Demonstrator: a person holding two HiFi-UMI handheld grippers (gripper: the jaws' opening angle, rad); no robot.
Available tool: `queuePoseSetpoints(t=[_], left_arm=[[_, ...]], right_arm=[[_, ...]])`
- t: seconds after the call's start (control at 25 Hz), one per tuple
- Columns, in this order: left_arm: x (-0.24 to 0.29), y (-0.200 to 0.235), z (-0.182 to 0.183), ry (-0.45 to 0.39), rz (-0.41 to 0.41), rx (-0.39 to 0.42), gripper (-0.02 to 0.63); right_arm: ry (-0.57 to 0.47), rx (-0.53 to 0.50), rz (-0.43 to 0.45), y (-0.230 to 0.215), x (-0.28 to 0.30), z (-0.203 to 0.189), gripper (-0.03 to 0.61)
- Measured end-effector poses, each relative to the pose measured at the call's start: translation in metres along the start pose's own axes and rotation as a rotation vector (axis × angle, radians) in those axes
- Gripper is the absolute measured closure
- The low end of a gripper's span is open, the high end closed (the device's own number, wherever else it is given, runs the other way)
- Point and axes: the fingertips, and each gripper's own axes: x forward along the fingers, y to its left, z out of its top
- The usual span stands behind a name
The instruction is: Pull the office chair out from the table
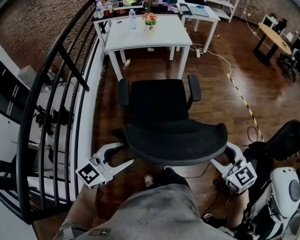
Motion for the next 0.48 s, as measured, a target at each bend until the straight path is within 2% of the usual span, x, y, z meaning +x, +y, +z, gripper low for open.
queuePoseSetpoints(t=[0.28,0.44,0.48], left_arm=[[0.012,-0.048,-0.010,-0.006,-0.127,-0.030,0.577],[0.018,-0.069,-0.014,-0.004,-0.160,-0.054,0.607],[0.020,-0.076,-0.016,-0.004,-0.166,-0.060,0.614]], right_arm=[[0.010,-0.020,0.181,0.075,0.021,-0.001,0.440],[-0.006,-0.025,0.280,0.108,0.032,0.005,0.473],[-0.012,-0.022,0.300,0.115,0.032,0.006,0.497]])
